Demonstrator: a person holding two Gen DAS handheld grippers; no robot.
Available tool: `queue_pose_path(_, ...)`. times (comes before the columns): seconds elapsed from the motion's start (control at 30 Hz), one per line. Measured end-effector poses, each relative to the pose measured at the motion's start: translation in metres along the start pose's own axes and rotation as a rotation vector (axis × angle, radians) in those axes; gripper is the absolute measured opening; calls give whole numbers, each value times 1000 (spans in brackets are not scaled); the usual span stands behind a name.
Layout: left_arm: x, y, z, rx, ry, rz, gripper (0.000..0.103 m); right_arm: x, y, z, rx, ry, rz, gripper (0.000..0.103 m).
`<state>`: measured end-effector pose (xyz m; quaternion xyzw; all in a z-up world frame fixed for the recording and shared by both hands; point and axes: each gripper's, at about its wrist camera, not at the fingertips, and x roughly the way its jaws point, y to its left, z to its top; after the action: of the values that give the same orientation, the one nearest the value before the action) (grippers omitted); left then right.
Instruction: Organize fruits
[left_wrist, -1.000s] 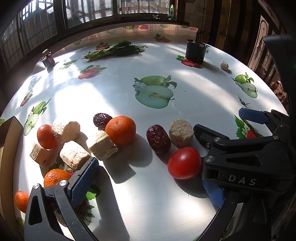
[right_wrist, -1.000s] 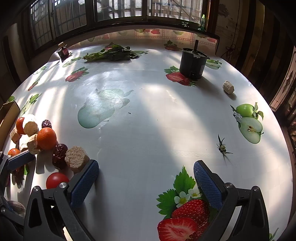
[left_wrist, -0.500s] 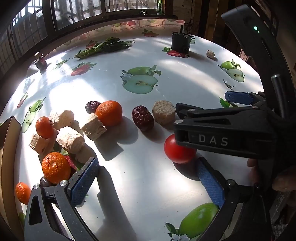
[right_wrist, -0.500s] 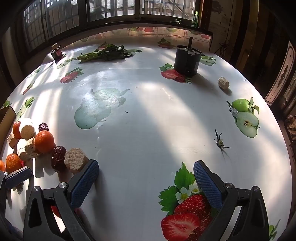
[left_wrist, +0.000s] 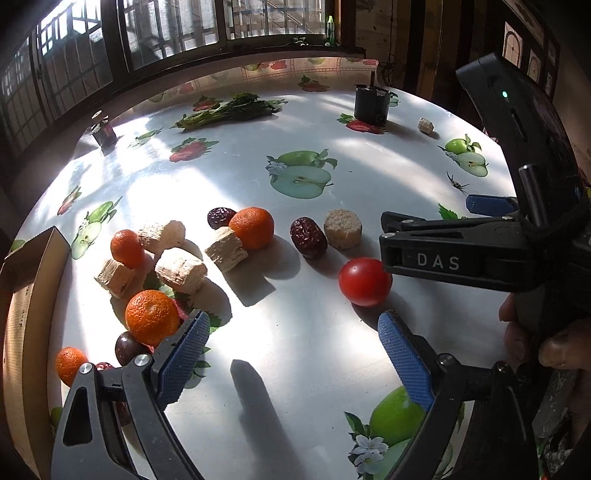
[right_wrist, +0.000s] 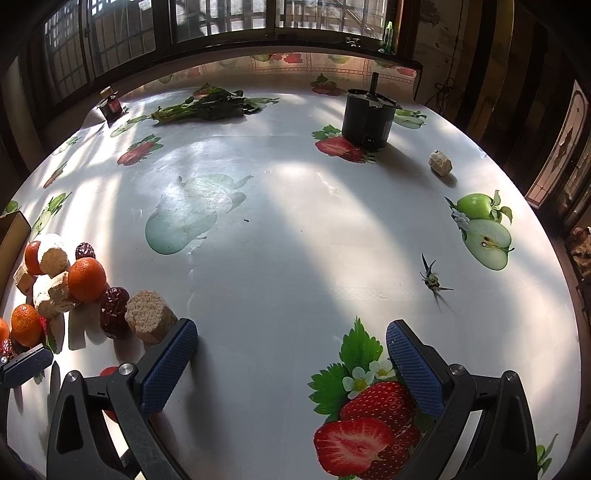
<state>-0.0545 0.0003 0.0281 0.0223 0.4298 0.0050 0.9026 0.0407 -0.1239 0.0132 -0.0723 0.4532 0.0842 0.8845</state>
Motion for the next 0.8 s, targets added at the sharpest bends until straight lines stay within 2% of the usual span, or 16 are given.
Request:
queue_pose_path(0.13,-58,12,2,-7,-143,64,92,-36,-11,-12,94,-85,28,102)
queue_pose_path(0.3,-111,28,-10,-41,-247,98,93,-86,-5,-28,120,-177,43,102)
queue_pose_path(0.53,-129,48,-36,-115,-235,82,93,-143,18,-62,143,-306,48,102)
queue_pose_path(0.67,-132,55,-45,-131,-227,109,93,-156,27,-76,153,-303,98,103)
queue_pose_path(0.8,-134,60,-52,-145,-219,117,93,-160,35,-83,142,-285,98,103)
